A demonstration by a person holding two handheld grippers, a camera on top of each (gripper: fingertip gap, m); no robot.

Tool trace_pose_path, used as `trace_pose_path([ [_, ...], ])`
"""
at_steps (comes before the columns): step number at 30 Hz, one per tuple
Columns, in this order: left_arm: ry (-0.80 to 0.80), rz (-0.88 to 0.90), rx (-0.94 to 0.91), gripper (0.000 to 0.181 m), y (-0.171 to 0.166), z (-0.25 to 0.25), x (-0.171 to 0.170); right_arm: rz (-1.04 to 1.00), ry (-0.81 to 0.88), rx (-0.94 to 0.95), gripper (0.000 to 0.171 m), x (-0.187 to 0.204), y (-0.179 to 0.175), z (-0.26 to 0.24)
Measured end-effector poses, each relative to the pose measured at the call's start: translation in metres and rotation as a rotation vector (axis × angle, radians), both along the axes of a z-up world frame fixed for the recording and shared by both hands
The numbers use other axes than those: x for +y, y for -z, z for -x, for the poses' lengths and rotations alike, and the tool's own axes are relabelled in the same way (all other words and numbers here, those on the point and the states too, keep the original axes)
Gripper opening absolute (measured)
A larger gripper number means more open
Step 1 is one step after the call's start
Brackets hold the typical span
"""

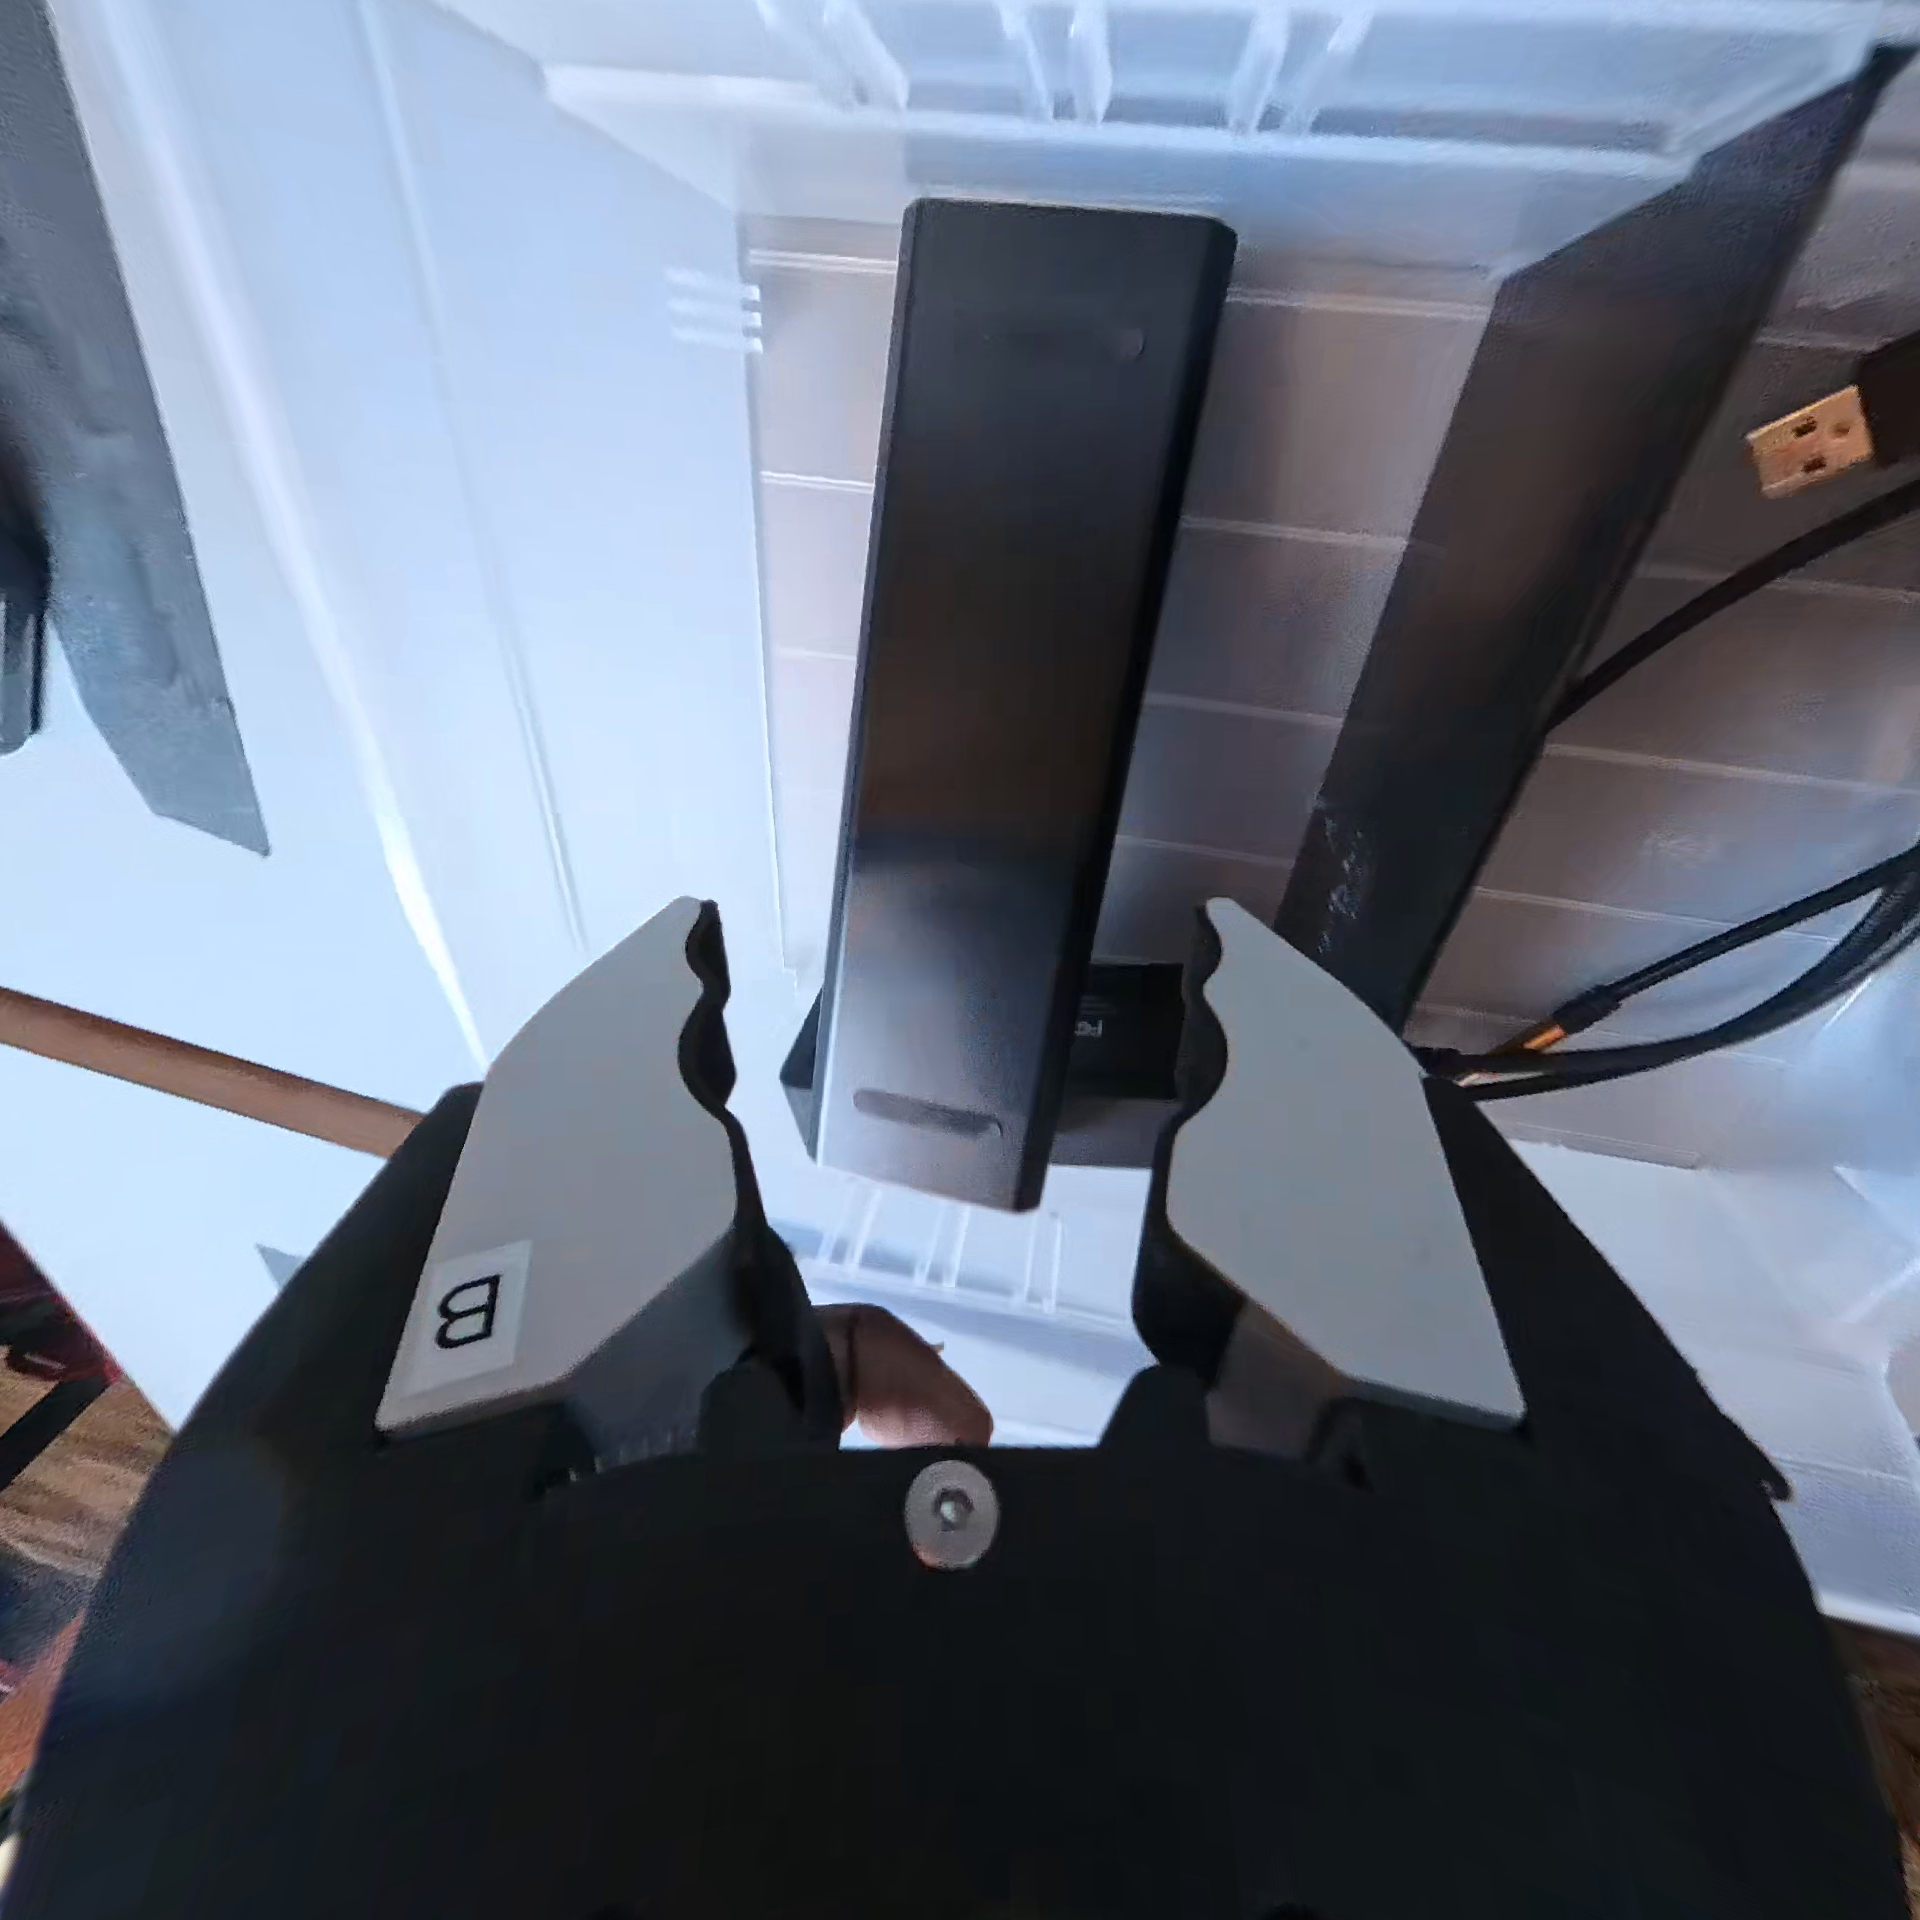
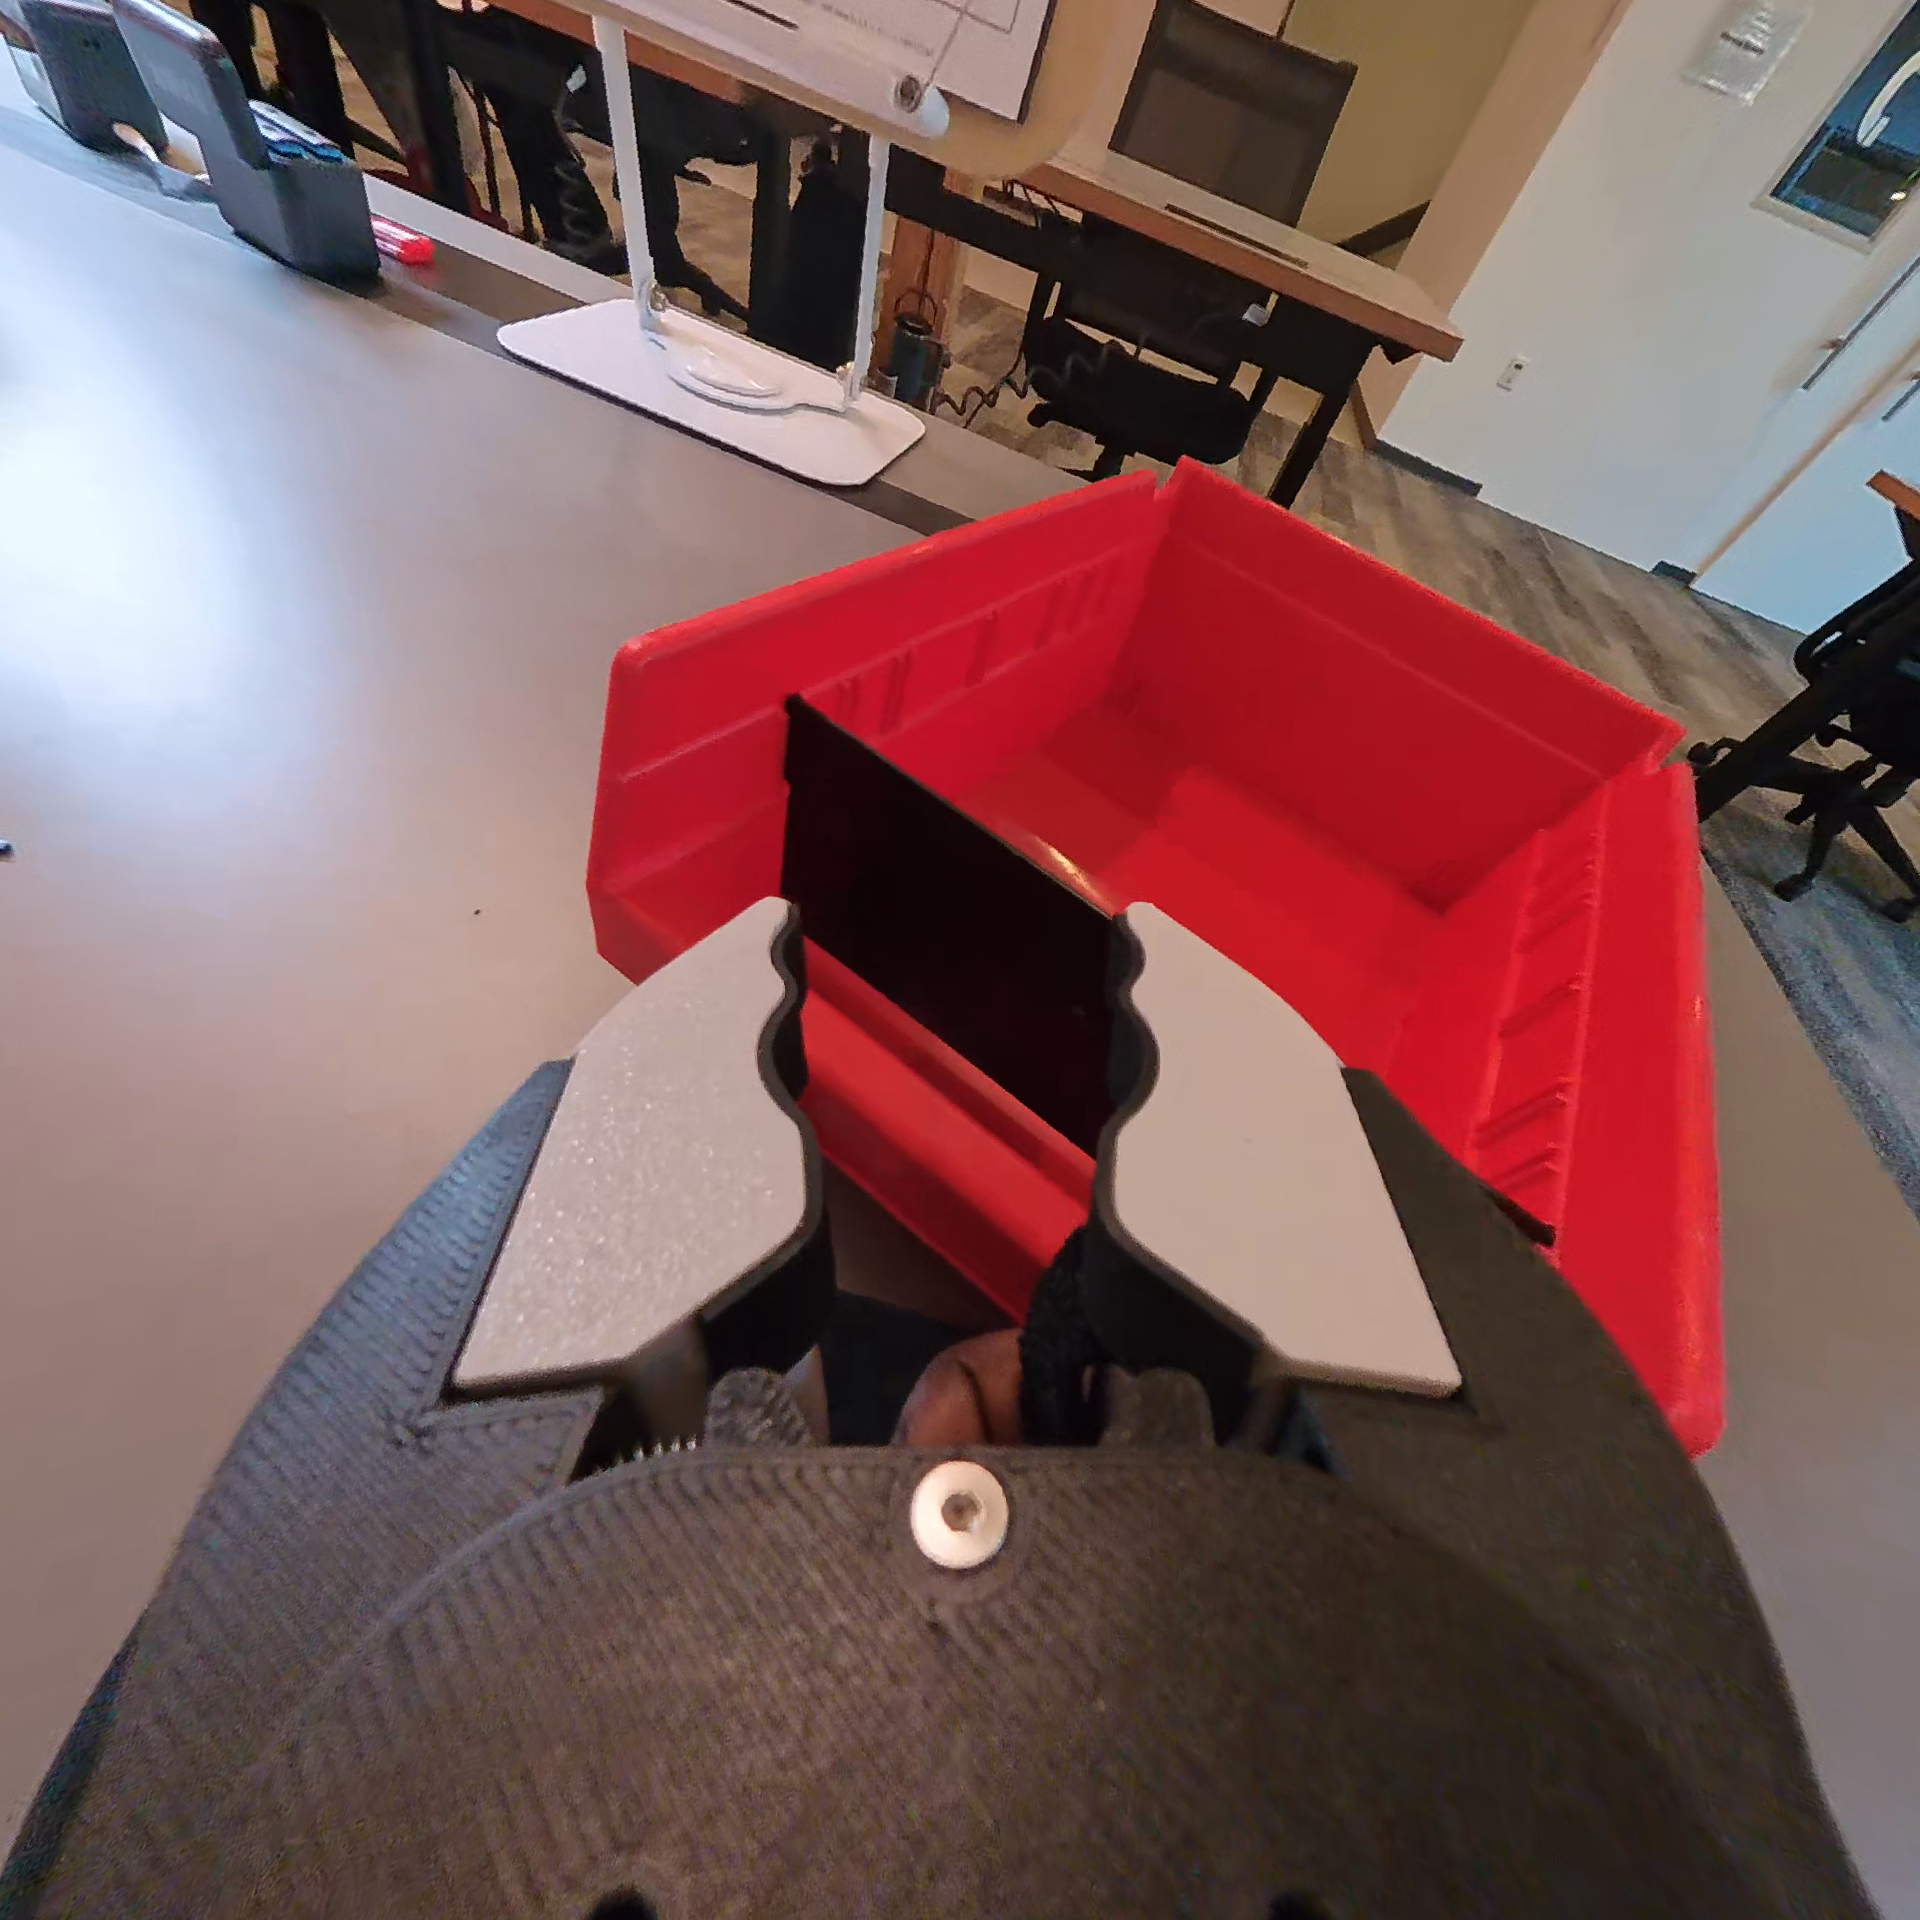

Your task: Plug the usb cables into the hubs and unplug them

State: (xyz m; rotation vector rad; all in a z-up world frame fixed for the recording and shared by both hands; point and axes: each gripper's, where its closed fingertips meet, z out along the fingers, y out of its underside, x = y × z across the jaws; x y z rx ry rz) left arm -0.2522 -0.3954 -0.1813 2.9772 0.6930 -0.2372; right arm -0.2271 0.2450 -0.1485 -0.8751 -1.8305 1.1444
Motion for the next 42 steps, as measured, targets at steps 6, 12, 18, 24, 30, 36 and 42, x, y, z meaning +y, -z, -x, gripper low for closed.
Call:
trace_pose_path([
  [6,-0.008,0.101,-0.109,0.084,0.036,-0.005,-0.010,-0.008,0.005,-0.004,0.056,0.001,0.004,0.001],
  [12,0.055,0.282,-0.032,0.074,0.044,-0.006,-0.028,-0.016,0.011,0.009,0.056,0.000,0.004,0.001],
  [18,-0.052,0.005,0.344,0.074,-0.011,-0.002,-0.007,0.004,0.011,0.033,0.053,-0.002,-0.002,0.000],
  [24,-0.159,-0.661,0.812,0.074,-0.110,-0.019,0.079,0.027,-0.079,0.070,0.052,-0.038,-0.015,-0.008],
  [30,-0.057,-1.459,0.805,0.074,-0.174,-0.082,0.226,0.200,-0.426,0.132,0.047,-0.131,-0.061,-0.042],
  [36,0.157,-2.117,0.637,0.075,-0.204,-0.133,0.322,0.658,-0.974,-0.109,0.047,-0.231,-0.126,-0.094],
  [42,0.181,-2.297,0.553,0.078,-0.195,-0.139,0.335,1.108,-1.220,-0.882,0.054,-0.297,-0.107,-0.112],
])
